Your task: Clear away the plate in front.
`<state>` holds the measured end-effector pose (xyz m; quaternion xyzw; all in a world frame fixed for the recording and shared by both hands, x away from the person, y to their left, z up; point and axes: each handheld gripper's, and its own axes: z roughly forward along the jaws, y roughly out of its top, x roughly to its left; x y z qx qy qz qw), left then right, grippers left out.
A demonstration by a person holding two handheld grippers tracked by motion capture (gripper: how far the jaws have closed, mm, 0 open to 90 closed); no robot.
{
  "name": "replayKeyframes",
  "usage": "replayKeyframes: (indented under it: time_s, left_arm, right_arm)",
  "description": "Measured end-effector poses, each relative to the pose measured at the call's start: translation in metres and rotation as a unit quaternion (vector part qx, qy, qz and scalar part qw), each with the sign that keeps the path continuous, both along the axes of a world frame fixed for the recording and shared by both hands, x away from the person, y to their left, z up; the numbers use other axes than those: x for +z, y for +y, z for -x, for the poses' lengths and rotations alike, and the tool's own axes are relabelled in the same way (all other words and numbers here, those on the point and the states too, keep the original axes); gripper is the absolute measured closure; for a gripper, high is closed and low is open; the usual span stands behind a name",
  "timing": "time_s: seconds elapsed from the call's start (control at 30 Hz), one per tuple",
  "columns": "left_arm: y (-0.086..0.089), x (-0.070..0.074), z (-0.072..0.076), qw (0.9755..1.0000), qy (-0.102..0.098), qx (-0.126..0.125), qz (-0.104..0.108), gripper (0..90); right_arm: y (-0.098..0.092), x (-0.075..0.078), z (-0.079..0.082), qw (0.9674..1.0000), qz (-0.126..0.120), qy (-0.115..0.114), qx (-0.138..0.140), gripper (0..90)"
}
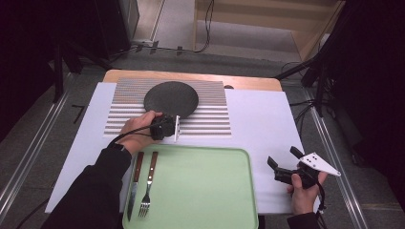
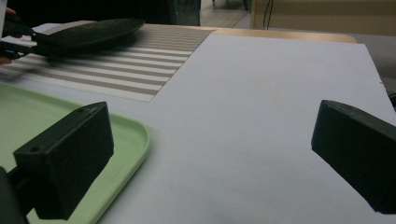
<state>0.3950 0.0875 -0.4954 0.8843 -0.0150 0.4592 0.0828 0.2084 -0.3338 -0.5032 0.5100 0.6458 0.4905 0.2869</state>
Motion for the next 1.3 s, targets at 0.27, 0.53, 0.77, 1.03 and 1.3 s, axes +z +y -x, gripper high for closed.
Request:
replayKeyframes:
  time_s: [0.27,0.53,0.77,1.03,1.3]
  left_arm:
    - [-0.003,0.009,0.000,0.9999,-0.012,0.004,0.004,87.7]
    - [-0.004,0.011,0.001,0.9999,-0.012,0.010,0.001,87.9]
    - [-0.003,0.014,0.003,0.9998,-0.016,0.012,-0.002,87.8]
    - [0.000,0.025,0.014,0.9995,-0.030,0.005,0.008,87.8]
    - [0.002,0.031,0.027,0.9990,-0.044,-0.008,0.010,87.8]
  right_arm:
    - [-0.001,0.000,0.000,1.0000,-0.002,0.003,-0.002,0.0]
    - [-0.002,-0.001,0.000,1.0000,0.000,0.003,-0.003,0.0]
    - [-0.001,-0.001,0.000,1.0000,0.003,0.001,-0.003,0.0]
    - [-0.001,-0.001,0.000,1.0000,0.004,0.000,-0.004,0.0]
    - [0.000,-0.001,0.000,1.0000,0.005,0.000,-0.005,0.0]
